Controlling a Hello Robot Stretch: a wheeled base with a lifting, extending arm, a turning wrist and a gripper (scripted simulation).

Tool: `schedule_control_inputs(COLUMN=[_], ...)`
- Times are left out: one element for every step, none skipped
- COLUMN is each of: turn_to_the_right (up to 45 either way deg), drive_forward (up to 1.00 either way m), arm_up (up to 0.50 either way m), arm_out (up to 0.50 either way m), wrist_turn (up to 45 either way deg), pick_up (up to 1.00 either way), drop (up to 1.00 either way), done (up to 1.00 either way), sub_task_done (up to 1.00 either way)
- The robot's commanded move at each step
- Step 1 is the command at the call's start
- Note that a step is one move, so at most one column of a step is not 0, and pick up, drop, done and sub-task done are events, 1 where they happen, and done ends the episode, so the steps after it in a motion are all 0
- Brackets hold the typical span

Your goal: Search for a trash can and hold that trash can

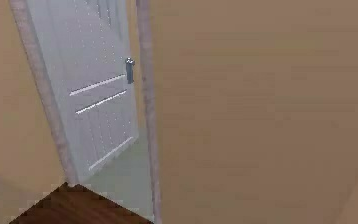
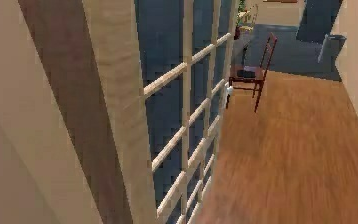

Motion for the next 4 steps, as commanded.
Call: schedule_control_inputs(turn_to_the_right=[-42.0,0.0,0.0,0.0], drive_forward=[0.0,0.0,0.0,0.0], arm_up=[0.0,0.24,0.0,0.0], arm_out=[0.0,0.0,0.44,0.44], wrist_turn=[0.0,0.0,0.0,0.0], pick_up=[0.0,0.0,0.0,0.0], drop=[0.0,0.0,0.0,0.0], done=[0.0,0.0,0.0,0.0], sub_task_done=[0.0,0.0,0.0,0.0])
